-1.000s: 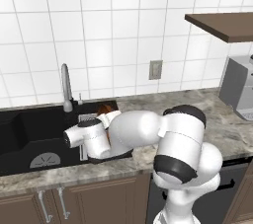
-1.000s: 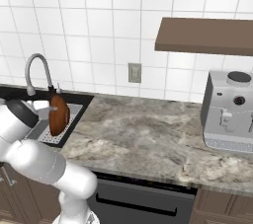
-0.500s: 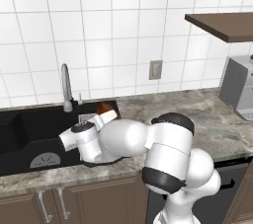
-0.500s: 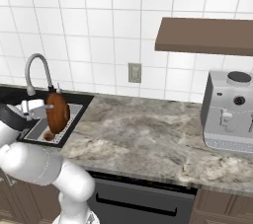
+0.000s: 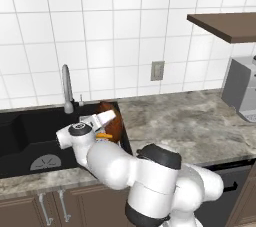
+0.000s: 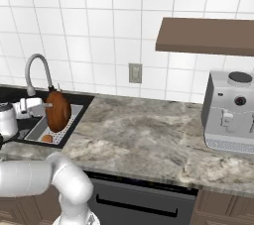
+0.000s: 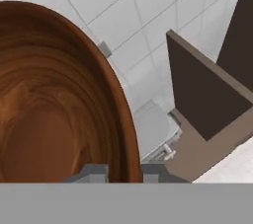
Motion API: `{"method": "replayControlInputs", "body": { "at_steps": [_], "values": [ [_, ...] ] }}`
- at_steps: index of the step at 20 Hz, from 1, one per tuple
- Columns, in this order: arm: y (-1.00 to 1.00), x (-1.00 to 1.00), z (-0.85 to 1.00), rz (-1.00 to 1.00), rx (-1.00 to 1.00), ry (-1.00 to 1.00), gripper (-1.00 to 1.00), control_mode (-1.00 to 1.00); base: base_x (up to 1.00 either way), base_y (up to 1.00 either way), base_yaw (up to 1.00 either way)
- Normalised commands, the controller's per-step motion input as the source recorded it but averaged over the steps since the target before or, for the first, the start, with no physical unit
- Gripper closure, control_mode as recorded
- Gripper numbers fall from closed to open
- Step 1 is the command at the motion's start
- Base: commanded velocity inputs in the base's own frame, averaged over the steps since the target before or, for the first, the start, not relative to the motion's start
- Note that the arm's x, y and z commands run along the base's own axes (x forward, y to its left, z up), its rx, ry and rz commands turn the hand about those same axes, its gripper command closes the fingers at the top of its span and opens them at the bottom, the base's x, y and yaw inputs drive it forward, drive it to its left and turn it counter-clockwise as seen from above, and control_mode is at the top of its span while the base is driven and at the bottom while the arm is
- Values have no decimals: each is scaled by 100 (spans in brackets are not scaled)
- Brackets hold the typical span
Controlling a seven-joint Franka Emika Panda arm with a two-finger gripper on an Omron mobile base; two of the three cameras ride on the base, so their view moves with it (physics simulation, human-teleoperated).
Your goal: Dump the potato and carrot from the bowl so the bowl can be washed. Place the bowl in the sink after clearing the leftovers.
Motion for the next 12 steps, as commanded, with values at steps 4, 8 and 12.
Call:
{"method": "replayControlInputs", "body": {
  "at_steps": [4, 8, 12],
  "values": [
    [-68, -39, 46, -8, 35, -1, 100, -100, 0, 0, 0],
    [-97, -71, 43, -9, 55, 0, 100, -100, 0, 0, 0],
    [-100, -94, 34, -2, 65, -2, 100, -100, 0, 0, 0]
  ]
}}
